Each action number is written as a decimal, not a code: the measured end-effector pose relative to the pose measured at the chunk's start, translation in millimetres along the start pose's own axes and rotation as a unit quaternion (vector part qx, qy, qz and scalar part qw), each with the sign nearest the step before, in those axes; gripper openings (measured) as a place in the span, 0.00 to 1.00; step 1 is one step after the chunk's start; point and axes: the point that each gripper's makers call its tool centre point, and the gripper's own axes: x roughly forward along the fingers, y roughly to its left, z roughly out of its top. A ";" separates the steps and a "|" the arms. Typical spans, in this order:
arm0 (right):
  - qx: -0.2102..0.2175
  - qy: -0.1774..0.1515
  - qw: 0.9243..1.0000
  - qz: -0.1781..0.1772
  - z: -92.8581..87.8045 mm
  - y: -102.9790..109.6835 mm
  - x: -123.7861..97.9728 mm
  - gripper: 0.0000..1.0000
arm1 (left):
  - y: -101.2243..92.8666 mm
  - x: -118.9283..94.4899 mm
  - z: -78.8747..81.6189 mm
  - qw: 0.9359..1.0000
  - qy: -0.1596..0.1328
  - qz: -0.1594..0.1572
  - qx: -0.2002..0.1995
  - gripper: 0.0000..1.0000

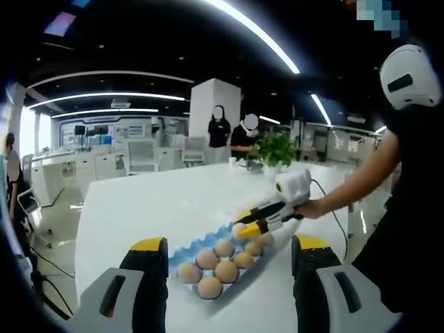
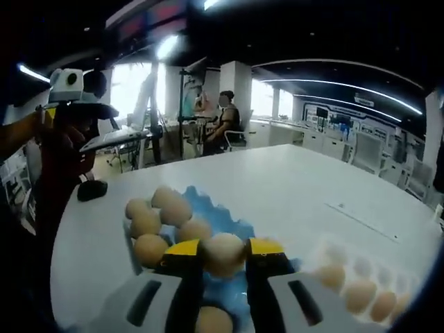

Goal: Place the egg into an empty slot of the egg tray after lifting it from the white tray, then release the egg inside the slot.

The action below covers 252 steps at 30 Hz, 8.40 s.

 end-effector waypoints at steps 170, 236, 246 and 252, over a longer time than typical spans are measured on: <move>0.165 0.034 0.933 -0.318 -129.7 -211.0 -215.0 0.25 | -9.3 24.3 5.0 1.000 0.010 -0.020 0.009 0.71; 0.105 -0.033 0.985 -0.133 -23.3 -91.2 -98.1 0.25 | -8.7 17.7 6.8 1.000 -0.001 -0.019 0.009 0.71; 0.091 -0.035 0.991 -0.092 -13.0 -69.6 -71.8 0.25 | -7.9 17.2 6.1 1.000 -0.002 -0.019 0.008 0.71; 0.084 -0.033 0.994 -0.067 -9.0 -52.5 -55.1 0.25 | -6.9 16.4 5.2 1.000 -0.003 -0.018 0.007 0.71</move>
